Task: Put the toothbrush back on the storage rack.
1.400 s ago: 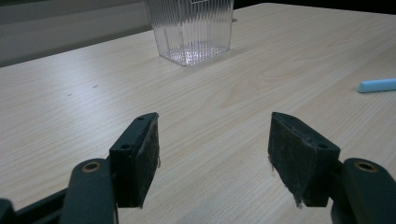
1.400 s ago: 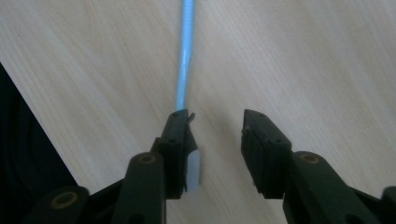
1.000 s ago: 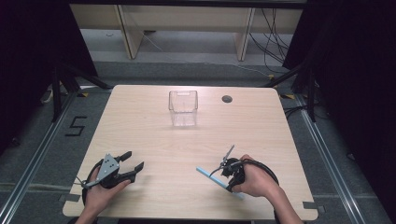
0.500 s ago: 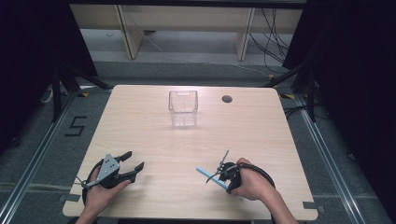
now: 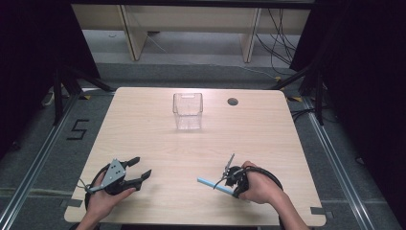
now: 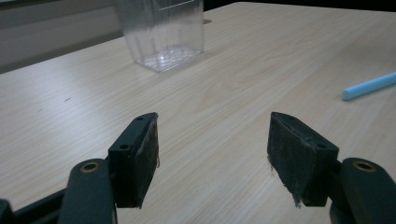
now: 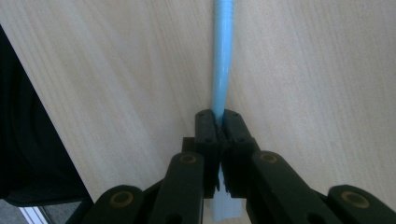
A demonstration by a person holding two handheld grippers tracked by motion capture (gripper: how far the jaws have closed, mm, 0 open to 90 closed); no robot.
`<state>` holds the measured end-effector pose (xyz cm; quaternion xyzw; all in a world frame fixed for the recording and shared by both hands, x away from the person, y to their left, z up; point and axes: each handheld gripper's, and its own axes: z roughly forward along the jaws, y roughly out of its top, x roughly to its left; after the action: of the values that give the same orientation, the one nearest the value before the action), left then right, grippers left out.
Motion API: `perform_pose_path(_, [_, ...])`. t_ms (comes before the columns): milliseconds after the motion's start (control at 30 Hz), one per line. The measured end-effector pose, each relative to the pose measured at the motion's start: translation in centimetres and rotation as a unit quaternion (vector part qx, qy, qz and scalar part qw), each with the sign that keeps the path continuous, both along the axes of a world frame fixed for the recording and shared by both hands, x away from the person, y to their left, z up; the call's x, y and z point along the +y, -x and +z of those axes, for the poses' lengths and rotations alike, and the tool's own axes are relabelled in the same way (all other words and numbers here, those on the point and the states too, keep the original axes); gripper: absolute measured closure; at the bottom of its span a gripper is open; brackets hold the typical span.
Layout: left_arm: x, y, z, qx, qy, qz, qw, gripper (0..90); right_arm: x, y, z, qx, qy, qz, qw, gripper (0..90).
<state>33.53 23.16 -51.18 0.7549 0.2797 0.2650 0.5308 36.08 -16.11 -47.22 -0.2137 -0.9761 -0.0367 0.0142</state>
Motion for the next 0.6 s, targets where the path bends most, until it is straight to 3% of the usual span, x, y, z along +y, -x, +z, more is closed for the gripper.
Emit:
perform_pose_path(33, [-0.6, 0.1, 0.3, 0.002, -0.005, -0.024, 0.9997, 33.6, -0.1, -0.2, 0.1, -0.007, -0.01, 0.022, 0.9997, 86.6])
perform_pose_path(100, [-1.4, 0.1, 0.4, 0.01, -0.004, -0.054, 0.9985, 33.7, 0.2, 0.0, 0.6, -0.008, -0.008, 0.024, 0.9997, 86.6])
perform_pose_path(167, [-2.2, 0.1, 0.5, 0.025, -0.01, -0.088, 0.9957, 34.1, 0.4, 0.2, 1.0, -0.007, -0.008, 0.023, 0.9997, 86.6])
perform_pose_path(233, [-3.0, 0.1, 0.5, 0.031, -0.013, -0.117, 0.9926, 34.5, 0.6, 0.2, 1.2, -0.008, -0.015, 0.046, 0.9988, 86.6])
perform_pose_path(267, [-3.5, 0.1, 0.5, 0.032, -0.023, -0.136, 0.99, 34.7, 0.7, 0.3, 1.3, -0.008, -0.013, 0.042, 0.999, 86.6])
perform_pose_path(300, [-3.5, 0.1, 0.5, 0.032, -0.023, -0.136, 0.99, 34.9, 0.7, 0.3, 1.3, -0.008, -0.013, 0.042, 0.999, 86.6])
perform_pose_path(333, [-4.2, 0.1, 0.5, 0.037, -0.033, -0.156, 0.9864, 35.1, 0.9, 0.4, 1.6, -0.009, -0.018, 0.059, 0.998, 86.6])
perform_pose_path(367, [-4.2, 0.1, 0.5, 0.037, -0.033, -0.156, 0.9864, 35.3, 0.9, 0.4, 1.6, -0.009, -0.018, 0.059, 0.998, 86.6])
perform_pose_path(400, [-5.1, 0.1, 0.5, 0.04, -0.041, -0.178, 0.9823, 35.7, 1.1, 0.3, 1.8, -0.009, -0.018, 0.07, 0.9973, 86.6])
perform_pose_path(433, [-5.1, 0.1, 0.5, 0.04, -0.041, -0.178, 0.9823, 36.1, 1.2, 0.4, 1.9, -0.01, -0.017, 0.069, 0.9974, 86.6])
perform_pose_path(500, [-6.1, -0.2, 0.4, 0.037, -0.052, -0.2, 0.9777, 37.4, 1.5, 0.4, 2.1, -0.012, -0.016, 0.078, 0.9968, 86.6])
perform_pose_path(600, [-6.8, -0.3, 0.4, 0.04, -0.055, -0.213, 0.9747, 39.5, 2.0, 0.4, 2.4, -0.014, -0.017, 0.086, 0.996, 86.6])
